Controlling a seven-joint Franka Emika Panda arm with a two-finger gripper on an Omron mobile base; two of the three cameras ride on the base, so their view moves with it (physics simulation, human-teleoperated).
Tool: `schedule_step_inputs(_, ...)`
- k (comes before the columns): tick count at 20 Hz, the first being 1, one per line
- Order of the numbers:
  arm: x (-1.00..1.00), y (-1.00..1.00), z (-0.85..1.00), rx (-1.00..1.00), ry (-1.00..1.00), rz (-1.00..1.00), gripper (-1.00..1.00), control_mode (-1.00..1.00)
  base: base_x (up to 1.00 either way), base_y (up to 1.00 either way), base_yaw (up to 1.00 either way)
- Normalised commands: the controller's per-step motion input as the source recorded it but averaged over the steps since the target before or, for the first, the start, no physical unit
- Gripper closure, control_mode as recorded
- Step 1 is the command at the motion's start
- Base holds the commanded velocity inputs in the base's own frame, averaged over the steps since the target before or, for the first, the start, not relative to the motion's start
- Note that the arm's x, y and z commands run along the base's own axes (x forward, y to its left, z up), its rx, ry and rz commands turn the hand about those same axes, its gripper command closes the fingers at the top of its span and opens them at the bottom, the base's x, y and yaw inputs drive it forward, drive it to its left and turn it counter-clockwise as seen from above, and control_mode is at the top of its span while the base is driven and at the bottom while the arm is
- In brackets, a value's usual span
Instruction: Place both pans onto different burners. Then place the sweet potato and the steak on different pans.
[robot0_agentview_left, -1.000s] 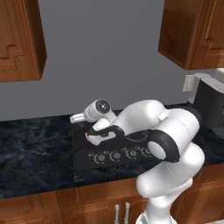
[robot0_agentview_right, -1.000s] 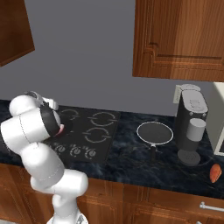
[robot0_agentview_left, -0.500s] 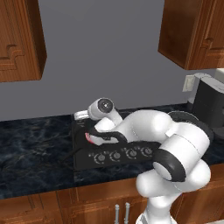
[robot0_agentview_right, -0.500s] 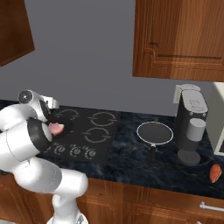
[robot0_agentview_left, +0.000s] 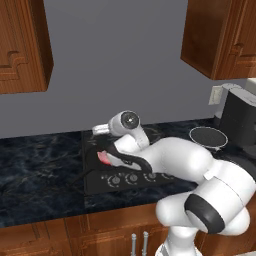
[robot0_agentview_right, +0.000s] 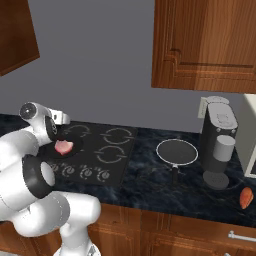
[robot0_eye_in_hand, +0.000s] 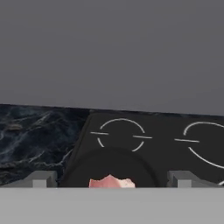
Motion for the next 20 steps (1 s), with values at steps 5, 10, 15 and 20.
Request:
schedule_step_inputs(5,-0.12,-0.3,0.01,0.0,0.01,0.0,-1.0,-1.0,0.0,0.0,0.0)
schedule_step_inputs(10,-0.07,-0.25,0.0,-0.07,0.11,0.0,-1.0,-1.0,0.0,0.0,0.0)
schedule_step_inputs(15,-0.07,-0.26,0.0,-0.11,0.13,0.0,-1.0,-1.0,0.0,0.0,0.0)
schedule_step_inputs(20,-0.25,-0.3,0.04,-0.04,0.06,0.0,-1.0,-1.0,0.0,0.0,0.0)
